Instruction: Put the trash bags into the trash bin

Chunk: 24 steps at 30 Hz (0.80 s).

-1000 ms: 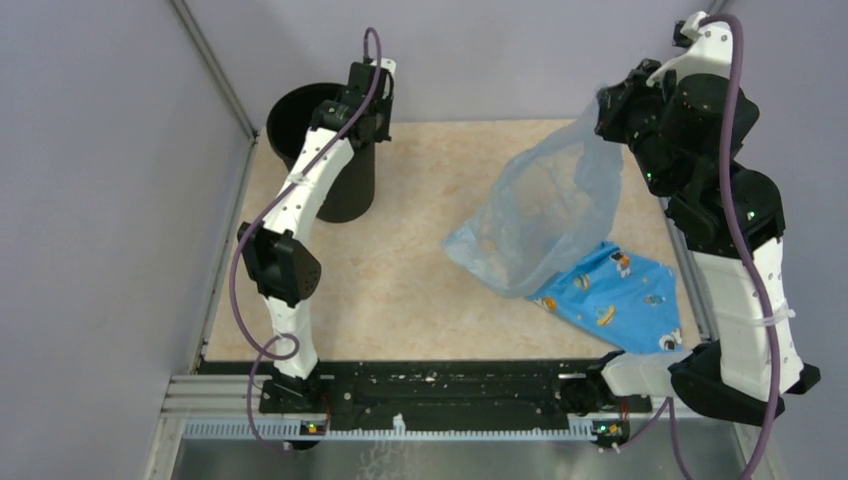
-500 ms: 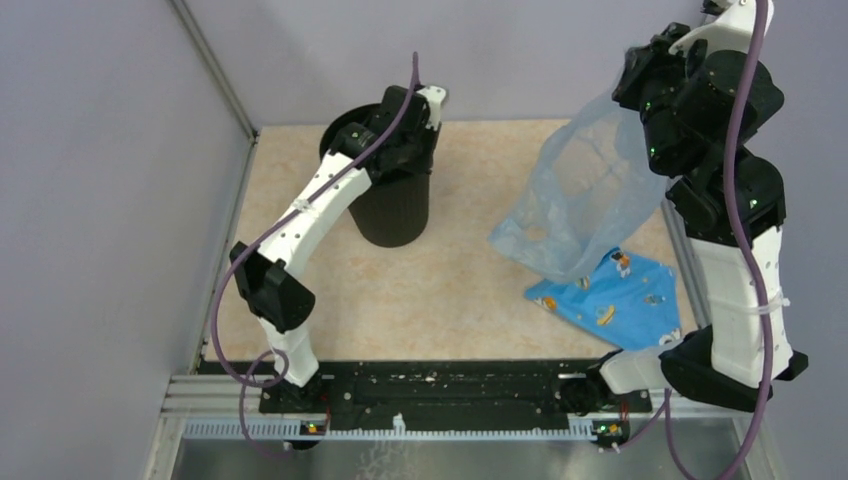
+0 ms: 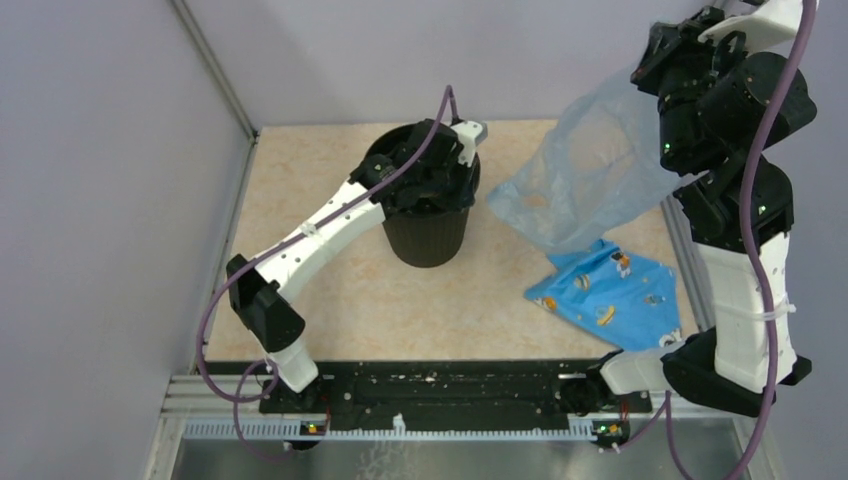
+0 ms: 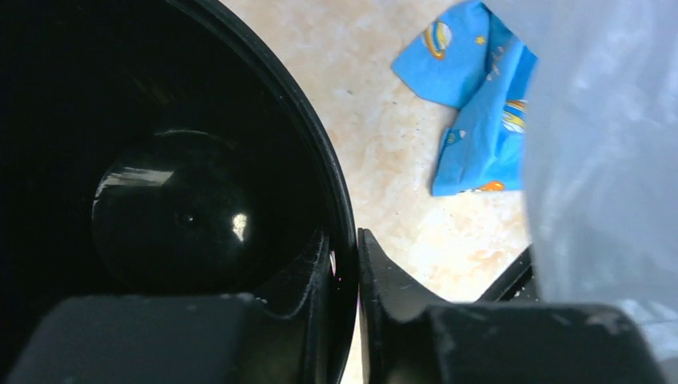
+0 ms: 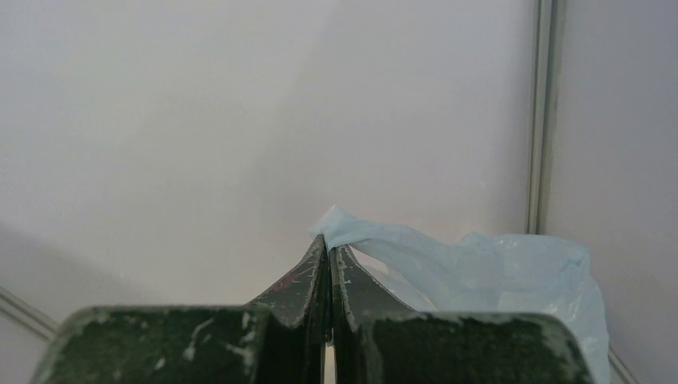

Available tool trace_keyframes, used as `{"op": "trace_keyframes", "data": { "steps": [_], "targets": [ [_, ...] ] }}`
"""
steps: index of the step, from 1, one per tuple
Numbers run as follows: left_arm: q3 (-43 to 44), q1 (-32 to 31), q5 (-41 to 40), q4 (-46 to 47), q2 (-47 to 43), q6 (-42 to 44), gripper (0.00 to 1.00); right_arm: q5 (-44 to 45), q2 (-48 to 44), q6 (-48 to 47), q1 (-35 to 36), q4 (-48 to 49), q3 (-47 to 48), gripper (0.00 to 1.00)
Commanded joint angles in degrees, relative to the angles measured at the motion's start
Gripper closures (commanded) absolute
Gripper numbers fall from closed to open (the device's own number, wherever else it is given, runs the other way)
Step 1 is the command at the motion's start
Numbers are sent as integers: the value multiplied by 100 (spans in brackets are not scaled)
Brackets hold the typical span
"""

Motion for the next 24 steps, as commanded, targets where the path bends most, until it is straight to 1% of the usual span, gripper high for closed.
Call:
{"op": "trace_keyframes", "data": {
  "steps": [1, 3, 5, 10, 13, 18, 21, 24],
  "targets": [
    [-202, -168, 609, 549, -293, -484, 74, -162, -126, -81, -42, 396, 256, 100],
    [-193, -176, 560, 556, -317, -526, 63, -238, -125, -86, -43, 429, 291, 100],
    [-188, -181, 522, 594, -380, -562, 56, -305, -103, -91, -45, 424, 356, 100],
    [-147, -175, 428, 677, -558, -700, 46, -419, -79, -107, -41, 436, 365, 100],
    [-278, -178, 305, 820, -808, -842, 45, -476, -93, -158, -41, 490, 306, 100],
    [-932, -165, 13, 1232, -1499, -1118, 44, -551, -209, -353, -43, 787, 80, 100],
    [-1060, -165, 78, 1270, -1786, -1260, 44, -458, -229, -476, -41, 944, 18, 100],
    [-1360, -169, 277, 1507, -2143, -1638, 43, -191, -214, -734, -46, 1111, -49, 100]
  ]
}}
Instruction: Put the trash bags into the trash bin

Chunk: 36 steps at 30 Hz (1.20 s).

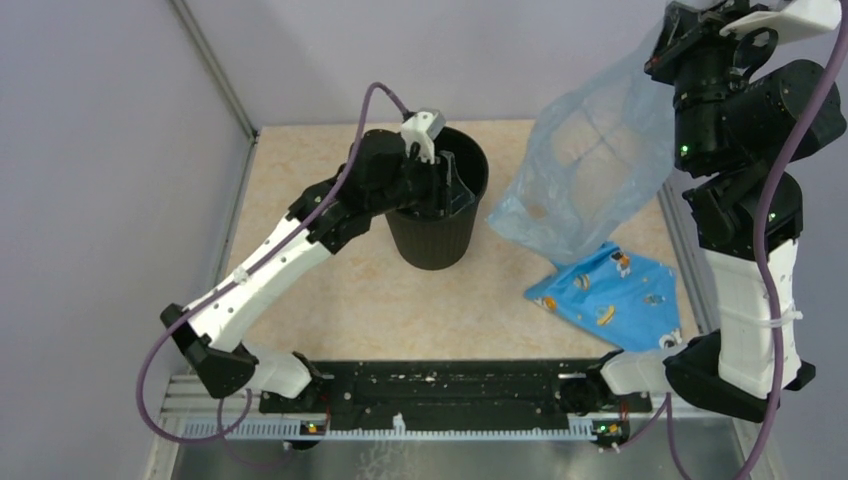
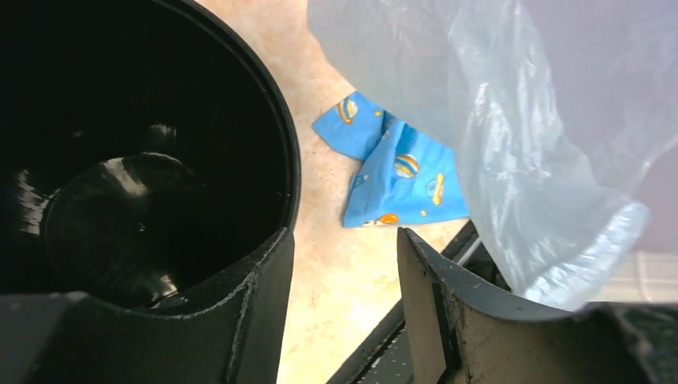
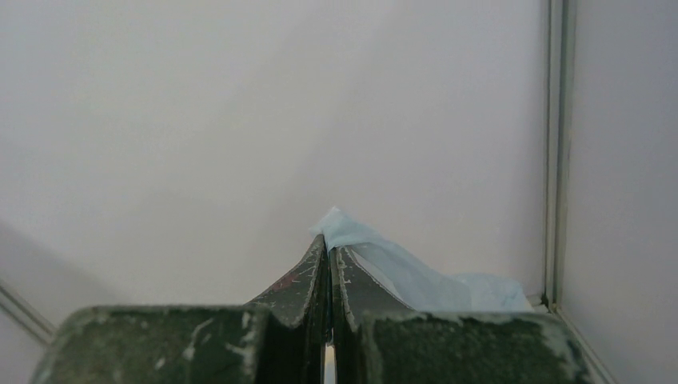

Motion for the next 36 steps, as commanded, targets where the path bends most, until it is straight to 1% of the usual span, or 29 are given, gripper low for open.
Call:
{"op": "trace_keyframes", "data": {
  "steps": [1, 4, 6, 8, 10, 13, 17, 20, 23, 27, 28, 30, 34, 36],
  "targets": [
    [-412, -11, 263, 713, -602, -641, 42, 353, -101, -510, -42, 561, -113, 100],
    [-932, -6, 881, 1431, -968, -1273, 40, 851, -87, -825, -42, 856, -277, 100],
    [-1216, -10, 1249, 1885, -1098, -1697, 36, 1104, -50, -1019, -46, 1040, -349, 100],
    [-1485, -8, 1559, 2304, -1201, -2120, 31, 1242, 21, -1133, -46, 1141, -355, 100],
    [-1780, -14, 1827, 2930, -1283, -2502, 25, 1350, 88, -1191, -42, 1198, -359, 100],
    [-2081, -71, 2332, 3767, -1186, -3092, 17, 1456, 149, -1231, -44, 1234, -402, 100],
    [-2119, -383, 2483, 4270, -913, -3398, 11, 1497, 230, -1233, -42, 1238, -421, 100],
    [-2117, -598, 2468, 4634, -809, -3514, 9, 1505, 279, -1226, -41, 1187, -393, 100],
    [-2010, -750, 2430, 4768, -648, -3541, 8, 1513, 286, -1199, -41, 1144, -391, 100],
    [-1816, -850, 2391, 4752, -303, -3575, 9, 1485, 272, -1159, -41, 1073, -374, 100],
    [-1744, -872, 2363, 4621, -225, -3582, 10, 1480, 265, -1154, -47, 1064, -373, 100],
    [-1551, -896, 2259, 4366, -83, -3584, 11, 1475, 252, -1154, -41, 1053, -386, 100],
    [-1418, -919, 1972, 4307, 50, -3615, 11, 1408, 203, -1095, -41, 1027, -424, 100],
    [-1419, -919, 1882, 4460, 125, -3716, 11, 1392, 180, -1077, -42, 1031, -454, 100]
  ]
}}
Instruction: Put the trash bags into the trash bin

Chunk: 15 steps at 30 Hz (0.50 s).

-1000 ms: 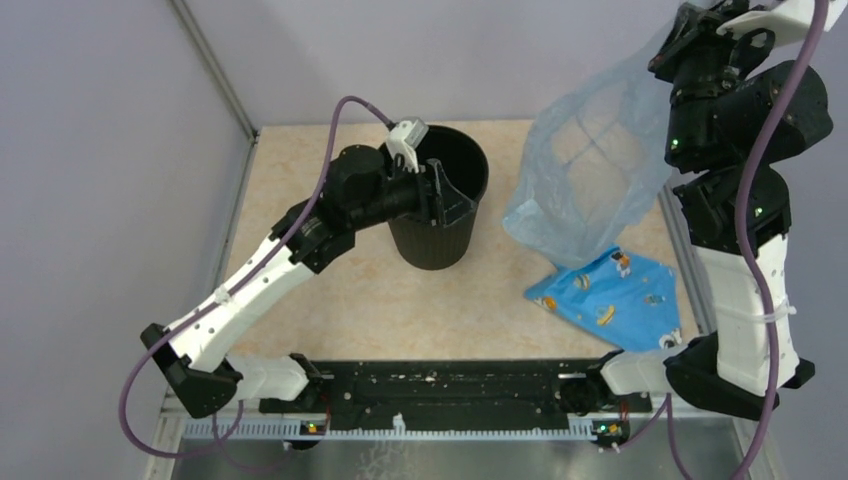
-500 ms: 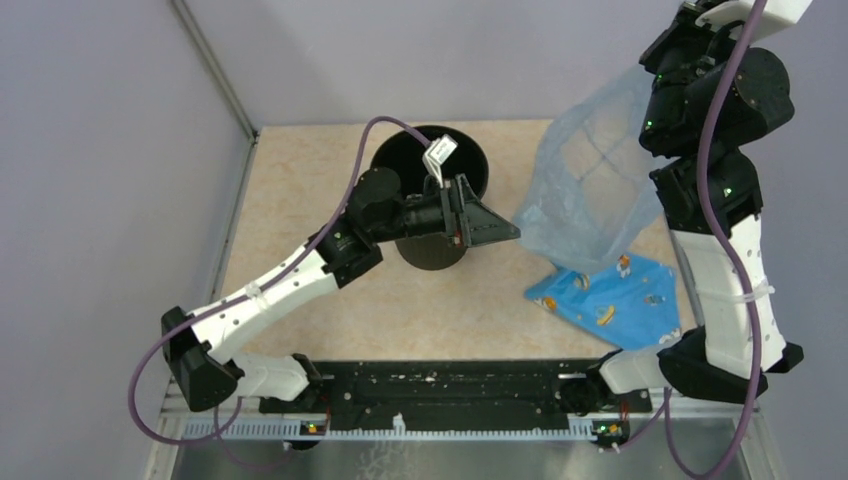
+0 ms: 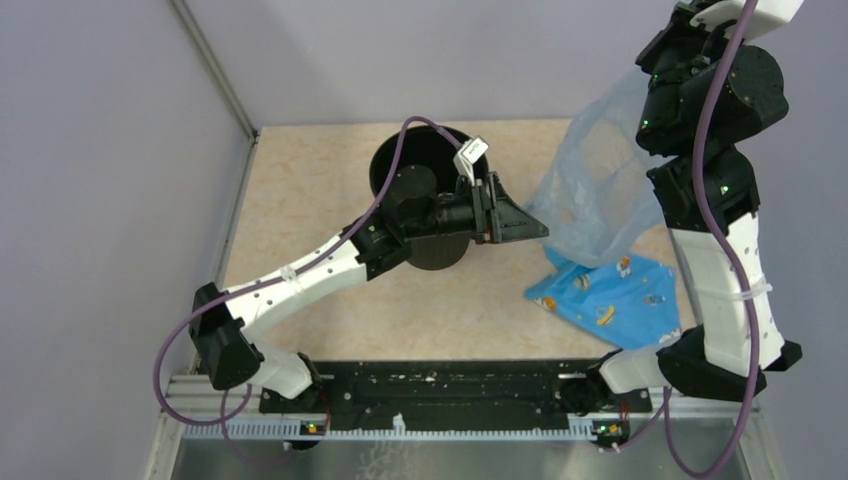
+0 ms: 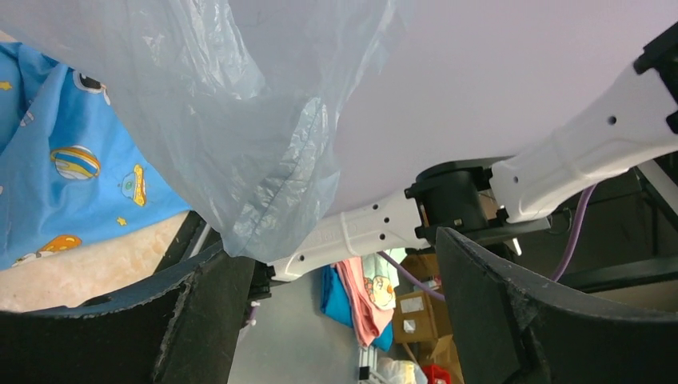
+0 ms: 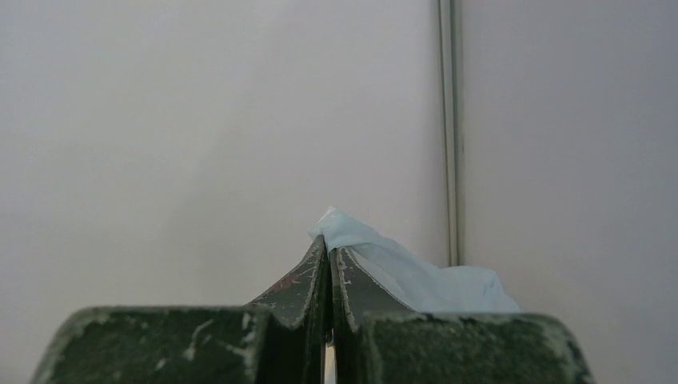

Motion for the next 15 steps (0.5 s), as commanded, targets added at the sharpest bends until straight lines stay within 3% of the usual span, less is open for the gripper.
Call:
{"op": "trace_keyframes", "data": {
  "steps": [1, 15],
  "targets": [
    [305, -43, -333, 358, 88, -227, 13, -28, -153, 49, -46, 29, -68, 100],
    [271, -87, -1415, 913, 447, -693, 22, -299, -415, 174, -46, 289, -409, 100]
  ]
}}
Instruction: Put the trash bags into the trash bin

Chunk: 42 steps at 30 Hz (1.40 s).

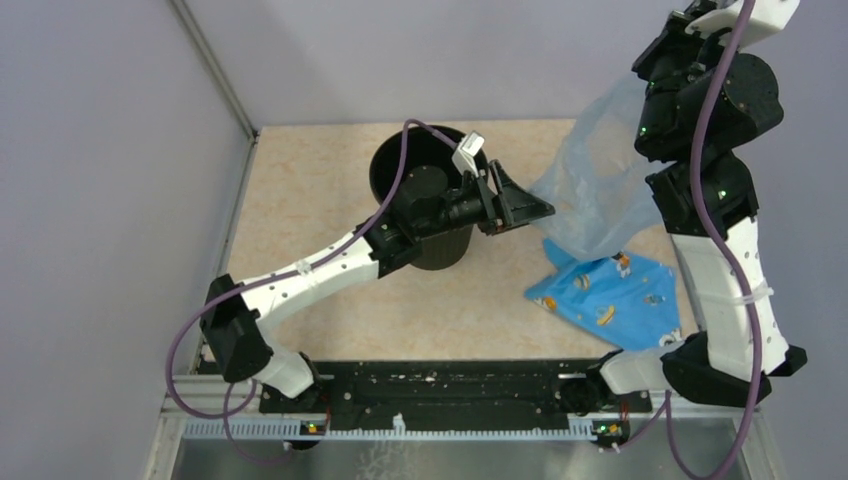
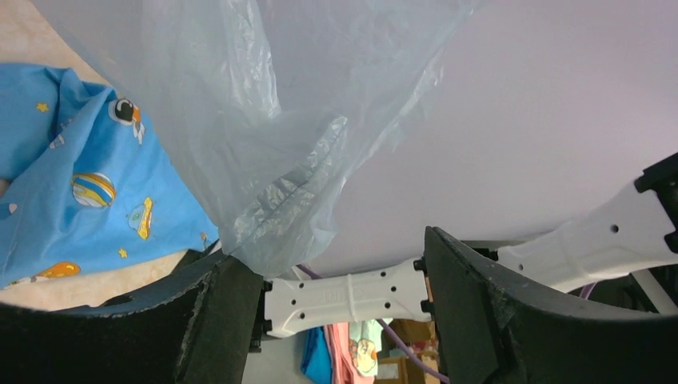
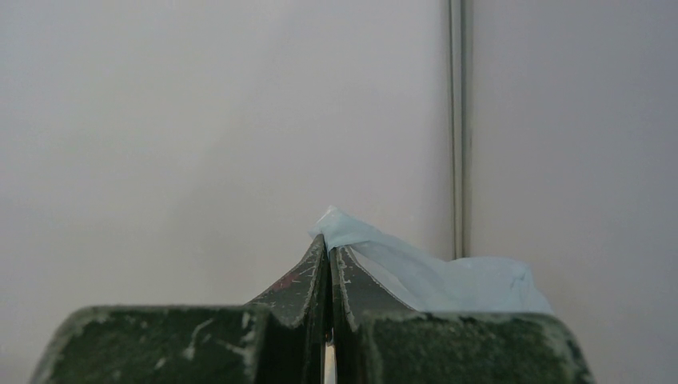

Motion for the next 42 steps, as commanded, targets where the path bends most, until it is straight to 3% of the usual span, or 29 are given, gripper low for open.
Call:
{"op": "trace_keyframes", "data": {
  "steps": [1, 5, 8, 10, 13, 17, 23, 38, 42],
  "targets": [
    [209, -45, -442, 716, 120, 6, 24, -228, -257, 133, -37, 206, -74, 100],
    [175, -30, -576, 1020, 207, 138, 38, -283, -295, 109, -41, 146, -56, 100],
    [271, 38, -524, 1264, 329, 266, 54, -517, -470, 102, -42, 181, -179, 100],
    [433, 103, -504, 1243, 380, 439, 70, -644, -615, 72, -46, 278, -324, 100],
    [712, 224, -468, 1183, 342, 797, 84, -755, -812, 39, -41, 413, -476, 100],
    [1364, 475, -43, 1046, 412, 1370, 88, -1060, -972, 59, -42, 546, -502, 100],
    [2073, 944, 458, 610, 446, 1581, 97, -1669, -1041, 347, -47, 513, -315, 100],
    [2777, 1796, 476, -461, -53, 2182, 98, -3706, -766, 1891, -42, 70, 351, 100],
    [2569, 2011, 90, -705, -374, 2155, 97, -4267, -485, 2325, -46, -39, 669, 100]
  ]
}}
